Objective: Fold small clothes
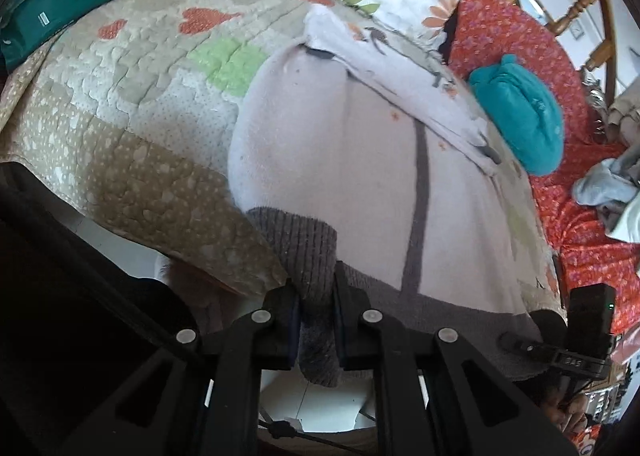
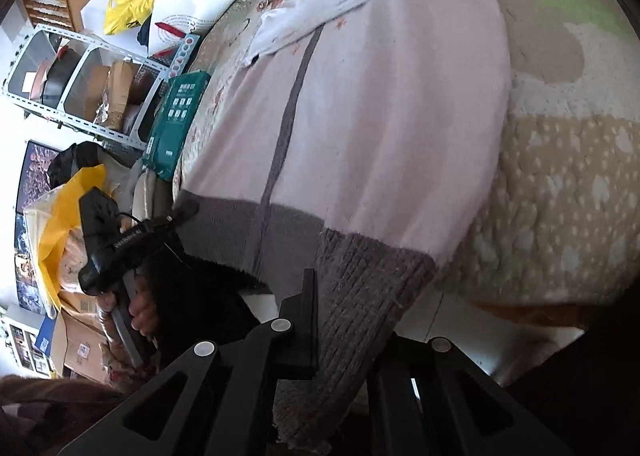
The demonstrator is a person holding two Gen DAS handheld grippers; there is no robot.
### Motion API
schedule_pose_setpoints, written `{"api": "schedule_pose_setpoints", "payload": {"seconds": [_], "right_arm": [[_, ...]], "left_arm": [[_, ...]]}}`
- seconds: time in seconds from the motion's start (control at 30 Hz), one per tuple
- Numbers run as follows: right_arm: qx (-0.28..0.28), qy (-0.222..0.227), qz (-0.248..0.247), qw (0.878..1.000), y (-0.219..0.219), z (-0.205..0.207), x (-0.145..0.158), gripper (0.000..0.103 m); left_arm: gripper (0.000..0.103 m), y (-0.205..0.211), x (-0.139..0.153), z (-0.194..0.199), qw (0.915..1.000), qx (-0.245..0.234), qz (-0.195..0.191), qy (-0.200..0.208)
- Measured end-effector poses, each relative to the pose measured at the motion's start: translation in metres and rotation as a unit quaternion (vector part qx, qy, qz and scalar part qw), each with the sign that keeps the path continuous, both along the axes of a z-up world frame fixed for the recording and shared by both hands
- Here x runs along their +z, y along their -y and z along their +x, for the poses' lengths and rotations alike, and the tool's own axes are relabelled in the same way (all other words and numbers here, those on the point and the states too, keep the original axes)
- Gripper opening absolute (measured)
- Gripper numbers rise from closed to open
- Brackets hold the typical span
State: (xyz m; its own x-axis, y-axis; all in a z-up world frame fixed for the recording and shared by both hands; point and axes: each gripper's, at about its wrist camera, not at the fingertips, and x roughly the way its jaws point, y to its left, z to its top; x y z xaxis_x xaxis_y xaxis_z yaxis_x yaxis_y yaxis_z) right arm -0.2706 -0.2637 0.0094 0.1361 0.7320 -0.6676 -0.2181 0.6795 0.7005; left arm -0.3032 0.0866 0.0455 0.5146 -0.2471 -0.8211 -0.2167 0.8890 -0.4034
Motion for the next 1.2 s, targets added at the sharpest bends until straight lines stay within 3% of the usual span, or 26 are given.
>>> {"api": "schedule_pose_setpoints", "payload": {"seconds": [0.07,0.17,0.27,0.4,0.57,0.73,0.93,1.0,1.03,1.07,1.1,1.13,1.2], "right_arm": [[-0.005,0.013,-0.001,1.0,0.0,0.01,0.01,0.005],[-0.021,0.049,0.003,0.999,0.006,0.036,0.038,0.005],[-0.05,0.085,-0.002,0.995,0.009,0.071,0.066,0.005],[-0.092,0.101,-0.007,0.991,0.01,0.121,0.08,0.005],[-0.127,0.101,-0.013,0.987,0.003,0.187,0.077,0.005],[-0.141,0.078,-0.035,0.986,-0.005,0.242,0.058,0.005],[-0.17,0.043,-0.025,0.984,0.015,0.303,0.026,0.007],[-0.195,0.038,0.004,0.98,0.031,0.319,0.017,0.015],[-0.208,0.037,0.011,0.977,0.039,0.324,0.015,0.027],[-0.218,0.036,0.017,0.975,0.044,0.328,0.014,0.036],[-0.235,0.037,0.023,0.971,0.053,0.331,0.012,0.054],[-0.247,0.04,0.024,0.968,0.058,0.331,0.013,0.059],[-0.262,0.045,0.019,0.964,0.067,0.332,0.015,0.059]], "left_arm": [[0.012,-0.002,0.009,0.008,0.9999,-0.001,0.002,0.01],[0.012,0.001,0.034,0.039,0.9983,-0.009,0.039,0.042],[0.012,0.0,0.053,0.089,0.9963,-0.012,0.052,0.068],[0.013,0.0,0.063,0.16,0.995,-0.004,0.053,0.084],[0.012,0.001,0.046,0.243,0.9968,0.002,0.053,0.061],[0.013,0.0,0.022,0.295,0.9968,0.008,0.074,0.029],[0.015,-0.004,0.006,0.346,0.9982,0.022,0.054,0.014],[0.023,-0.012,0.004,0.354,0.9988,0.04,0.023,0.017],[0.027,-0.016,0.004,0.356,0.9986,0.049,0.005,0.02],[0.038,-0.02,0.005,0.357,0.998,0.058,-0.003,0.026],[0.05,-0.023,0.007,0.357,0.9968,0.073,0.001,0.033],[0.053,-0.025,0.009,0.357,0.9959,0.083,0.009,0.035],[0.055,-0.029,0.012,0.357,0.9947,0.095,0.016,0.037]]}}
